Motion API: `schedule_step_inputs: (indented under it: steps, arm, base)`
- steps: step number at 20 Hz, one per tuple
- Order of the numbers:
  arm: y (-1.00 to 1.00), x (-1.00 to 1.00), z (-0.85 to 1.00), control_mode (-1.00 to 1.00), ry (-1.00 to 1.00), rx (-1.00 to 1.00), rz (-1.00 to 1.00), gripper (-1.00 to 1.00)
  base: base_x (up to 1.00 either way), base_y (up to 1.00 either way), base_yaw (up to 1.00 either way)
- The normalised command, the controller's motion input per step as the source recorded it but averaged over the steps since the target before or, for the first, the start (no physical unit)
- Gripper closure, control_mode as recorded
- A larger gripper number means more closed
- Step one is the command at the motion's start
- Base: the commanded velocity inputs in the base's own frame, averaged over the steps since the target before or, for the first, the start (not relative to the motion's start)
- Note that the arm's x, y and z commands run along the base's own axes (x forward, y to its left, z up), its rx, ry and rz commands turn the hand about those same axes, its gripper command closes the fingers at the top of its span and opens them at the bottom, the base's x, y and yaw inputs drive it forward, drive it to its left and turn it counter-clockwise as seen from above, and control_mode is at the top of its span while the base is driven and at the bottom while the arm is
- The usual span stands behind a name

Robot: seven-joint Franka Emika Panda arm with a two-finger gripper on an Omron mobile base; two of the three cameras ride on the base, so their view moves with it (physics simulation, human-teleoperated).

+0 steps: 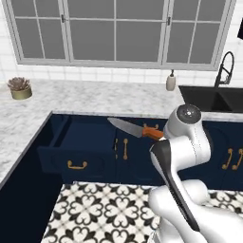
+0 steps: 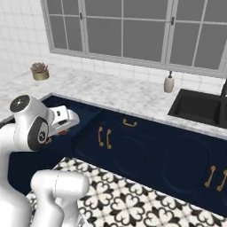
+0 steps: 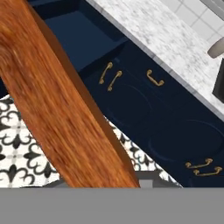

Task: Pick up the knife from the drawer and place it on the cutting board. Then place the meat from the plate to the cutting board.

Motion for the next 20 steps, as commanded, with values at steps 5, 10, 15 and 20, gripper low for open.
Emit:
schedule_step_inputs:
  steps: [5,10,15,20]
  arm:
    - [0.00,0.00,0.00,1.00,0.00,0.00,0.00,1.00]
    - [0.00,0.00,0.00,1.00,0.00,0.00,0.00,1.00]
    - [0.00,0.00,0.00,1.00,0.00,0.00,0.00,1.00]
    - [0.00,0.00,0.00,1.00,0.00,0.00,0.00,1.00]
  base:
    - [-0.56,-0.27,0.13]
    - [-0.21,0.31,0.24]
    - [0.15,0.84,0.43]
    - [0.38,0.99,0.52]
